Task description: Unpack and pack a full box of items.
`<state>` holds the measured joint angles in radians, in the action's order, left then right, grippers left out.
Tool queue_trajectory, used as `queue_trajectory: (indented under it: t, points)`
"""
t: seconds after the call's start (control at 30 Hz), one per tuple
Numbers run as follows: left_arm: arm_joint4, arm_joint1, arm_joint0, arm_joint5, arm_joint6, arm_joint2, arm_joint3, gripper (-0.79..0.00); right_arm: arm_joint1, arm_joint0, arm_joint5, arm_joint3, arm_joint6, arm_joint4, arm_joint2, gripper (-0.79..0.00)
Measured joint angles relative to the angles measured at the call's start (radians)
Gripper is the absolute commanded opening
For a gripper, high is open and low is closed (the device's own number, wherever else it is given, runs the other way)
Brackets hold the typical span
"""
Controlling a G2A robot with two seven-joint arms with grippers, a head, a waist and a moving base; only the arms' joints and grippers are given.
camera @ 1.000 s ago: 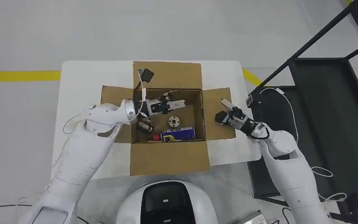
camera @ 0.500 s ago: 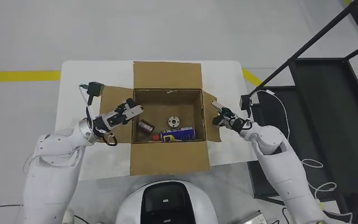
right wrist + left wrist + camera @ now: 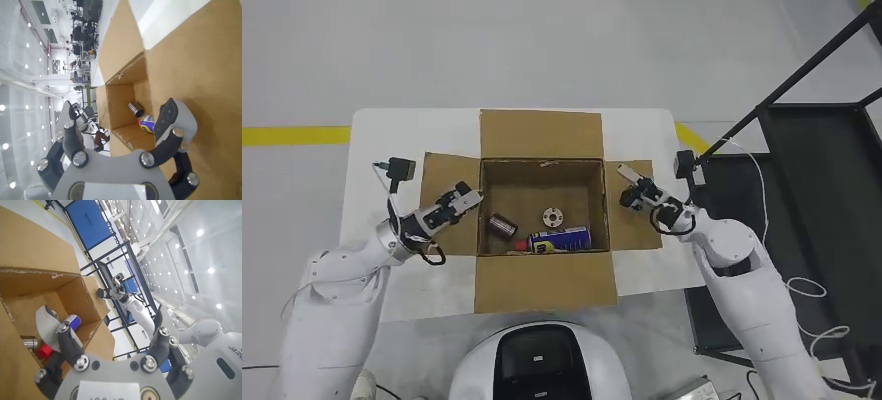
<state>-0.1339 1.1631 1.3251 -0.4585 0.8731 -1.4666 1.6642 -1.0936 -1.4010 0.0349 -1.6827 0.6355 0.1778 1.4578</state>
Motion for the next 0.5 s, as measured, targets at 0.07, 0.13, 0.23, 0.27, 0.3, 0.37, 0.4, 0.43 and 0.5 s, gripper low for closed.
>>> queue_trajectory:
  t: [0.07, 0.13, 0.23, 0.27, 0.3, 0.37, 0.4, 0.43, 0.5]
  points:
    - [-0.016, -0.002, 0.014, -0.015, -0.012, -0.012, 0.0, 0.0, 0.004, 0.015, -0.005, -0.05, 0.048, -0.062, -0.022, 0.0]
    - [-0.036, -0.005, 0.027, -0.029, -0.014, -0.023, 0.0, 0.0, 0.006, 0.043, -0.026, -0.076, 0.095, -0.134, -0.058, 0.0]
    - [-0.075, -0.009, 0.047, -0.048, -0.018, -0.049, 0.002, 0.0, 0.004, 0.113, -0.076, -0.083, 0.165, -0.255, -0.142, 0.0]
    - [-0.089, -0.011, 0.055, -0.053, -0.022, -0.061, 0.003, 0.0, 0.001, 0.145, -0.095, -0.075, 0.181, -0.299, -0.178, 0.0]
    - [-0.097, -0.012, 0.061, -0.056, -0.027, -0.07, 0.005, 0.0, -0.002, 0.167, -0.107, -0.067, 0.188, -0.328, -0.206, 0.0]
    - [-0.107, -0.015, 0.076, -0.062, -0.046, -0.092, 0.009, 0.0, -0.01, 0.217, -0.125, -0.04, 0.199, -0.371, -0.266, 0.0]
    - [-0.112, -0.015, 0.082, -0.063, -0.056, -0.098, 0.011, 0.0, -0.013, 0.236, -0.13, -0.027, 0.199, -0.381, -0.287, 0.0]
    - [-0.118, -0.015, 0.087, -0.063, -0.069, -0.103, 0.014, 0.0, -0.017, 0.253, -0.133, -0.015, 0.198, -0.39, -0.307, 0.0]
    - [-0.135, -0.016, 0.098, -0.063, -0.1, -0.115, 0.018, 0.0, -0.022, 0.279, -0.138, 0.004, 0.199, -0.398, -0.338, 0.0]
